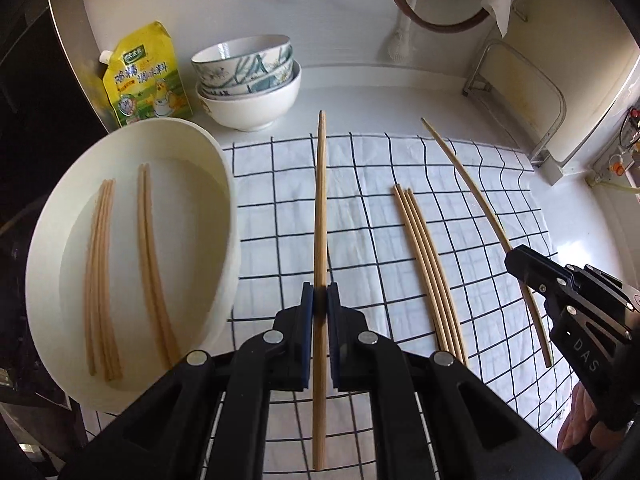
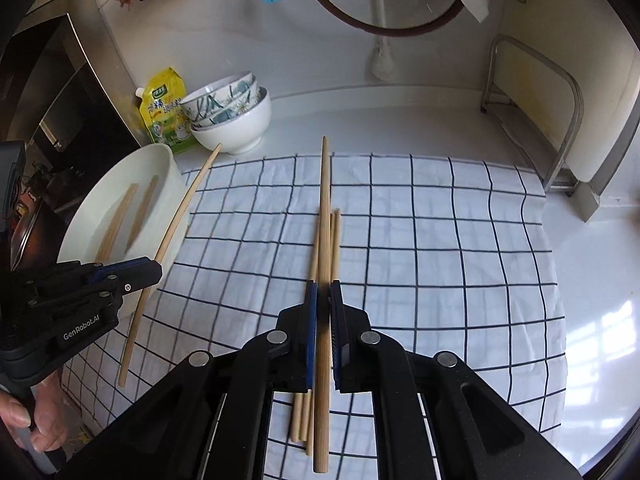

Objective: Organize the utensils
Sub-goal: 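Lift the chopstick with the left tool and carry it into the basin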

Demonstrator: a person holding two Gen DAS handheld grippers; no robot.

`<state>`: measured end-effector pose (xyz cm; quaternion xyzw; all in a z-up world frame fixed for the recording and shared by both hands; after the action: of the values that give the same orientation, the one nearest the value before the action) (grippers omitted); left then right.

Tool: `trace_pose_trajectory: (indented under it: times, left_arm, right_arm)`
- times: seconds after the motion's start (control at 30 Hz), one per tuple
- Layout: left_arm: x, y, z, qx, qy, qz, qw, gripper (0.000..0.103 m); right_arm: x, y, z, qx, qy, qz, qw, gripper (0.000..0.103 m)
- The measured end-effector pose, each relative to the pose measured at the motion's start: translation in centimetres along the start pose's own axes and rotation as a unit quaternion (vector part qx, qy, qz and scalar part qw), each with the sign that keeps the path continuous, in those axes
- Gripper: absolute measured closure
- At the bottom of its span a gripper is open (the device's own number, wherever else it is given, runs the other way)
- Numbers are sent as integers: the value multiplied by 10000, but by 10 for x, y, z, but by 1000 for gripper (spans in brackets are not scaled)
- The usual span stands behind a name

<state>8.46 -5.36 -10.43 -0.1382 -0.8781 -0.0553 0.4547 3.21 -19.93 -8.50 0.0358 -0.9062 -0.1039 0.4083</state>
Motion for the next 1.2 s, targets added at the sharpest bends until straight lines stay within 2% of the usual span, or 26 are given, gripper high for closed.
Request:
trace_pose_trajectory:
  times: [0.33, 0.57, 0.73, 0.97, 1.2]
  left_arm:
    - [33, 82, -19, 301, -421, -242, 9984, 96]
    - [31, 148, -14, 540, -369, -475, 9967, 96]
    - [20, 189, -6, 718, -248, -649, 9950, 95]
    - [-6, 217, 1, 771, 6, -638, 9950, 95]
    - [-25, 226, 7, 771, 226, -561, 9952, 95]
  right_arm:
    - [-16, 95, -41, 252, -144, -518, 9982, 97]
    - [-51, 170, -48, 472, -28, -933, 9945, 97]
    - [-80, 211, -47, 674, 192, -1077, 9917, 97]
    - [-120, 242, -39, 675, 696, -1128, 9889, 97]
    - [-142, 249, -30, 659, 1019, -1025, 9873, 97]
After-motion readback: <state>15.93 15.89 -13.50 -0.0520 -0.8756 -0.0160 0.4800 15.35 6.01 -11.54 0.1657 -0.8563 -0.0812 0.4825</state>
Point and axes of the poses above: each gripper's, at about its wrist camera, not at the fingertips, and x roughly against the way its jaws point, y to its left, z to its underside, the point moved 7 cm from there along -x, roughly the way its jaws point, and after that the axes turned 8 degrees about -y, right-handed, at the moved point
